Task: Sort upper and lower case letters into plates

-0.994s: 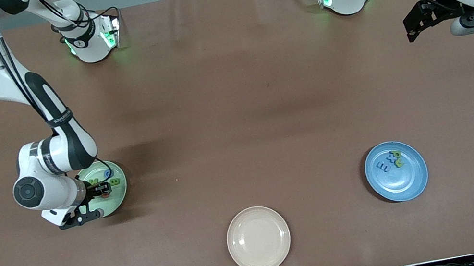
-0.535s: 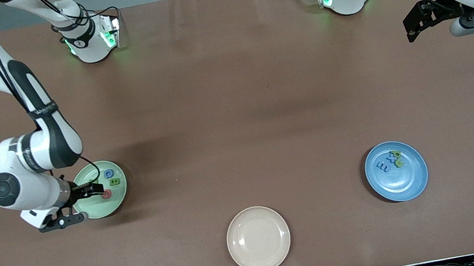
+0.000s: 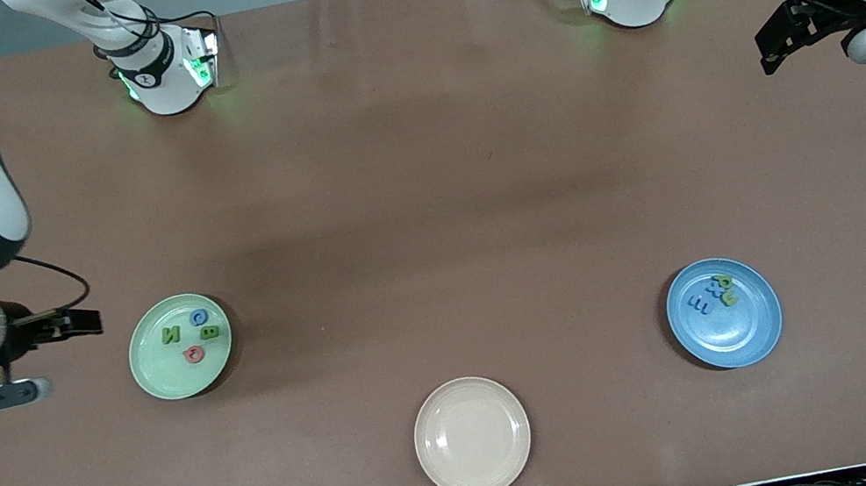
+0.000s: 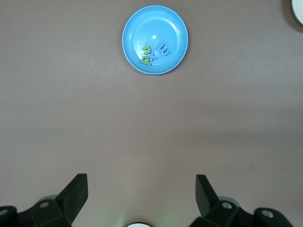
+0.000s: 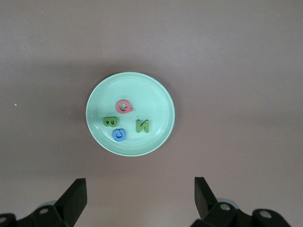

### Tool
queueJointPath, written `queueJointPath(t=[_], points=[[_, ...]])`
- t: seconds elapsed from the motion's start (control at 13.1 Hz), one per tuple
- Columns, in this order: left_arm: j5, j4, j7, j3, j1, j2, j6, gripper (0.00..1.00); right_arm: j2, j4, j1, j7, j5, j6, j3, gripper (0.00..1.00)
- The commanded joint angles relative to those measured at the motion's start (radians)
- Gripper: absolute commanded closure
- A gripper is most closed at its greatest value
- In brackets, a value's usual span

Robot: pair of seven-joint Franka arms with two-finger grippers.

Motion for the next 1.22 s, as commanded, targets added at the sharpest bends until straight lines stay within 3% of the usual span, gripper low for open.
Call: queueJointPath(t=[0.0, 0.15, 0.46, 0.69, 1.15], points=[[-0.019, -0.012, 0.022, 0.002, 0.014, -0.035, -0.023, 0.00, 0.021, 0.081, -0.021, 0.000, -0.018, -0.043, 0.015, 0.00], [-0.016, -0.012, 0.014, 0.004, 0.014, -0.030, -0.037, 0.00, 0.021, 0.081, -0.019, 0.011, 0.004, -0.046, 0.015, 0.00], [-0.016, -0.010, 0.016, 0.001, 0.023, -0.025, -0.033, 0.00, 0.012, 0.083, -0.015, 0.025, 0.021, -0.185, 0.026, 0.00], [-0.016, -0.015, 0.016, -0.007, 0.021, -0.025, -0.025, 0.00, -0.025, 0.075, -0.056, 0.006, 0.083, -0.176, 0.018, 0.00], [-0.016, -0.007, 0.013, -0.013, 0.014, -0.024, -0.013, 0.00, -0.169, -0.067, -0.065, -0.043, 0.072, -0.100, 0.023, 0.00]])
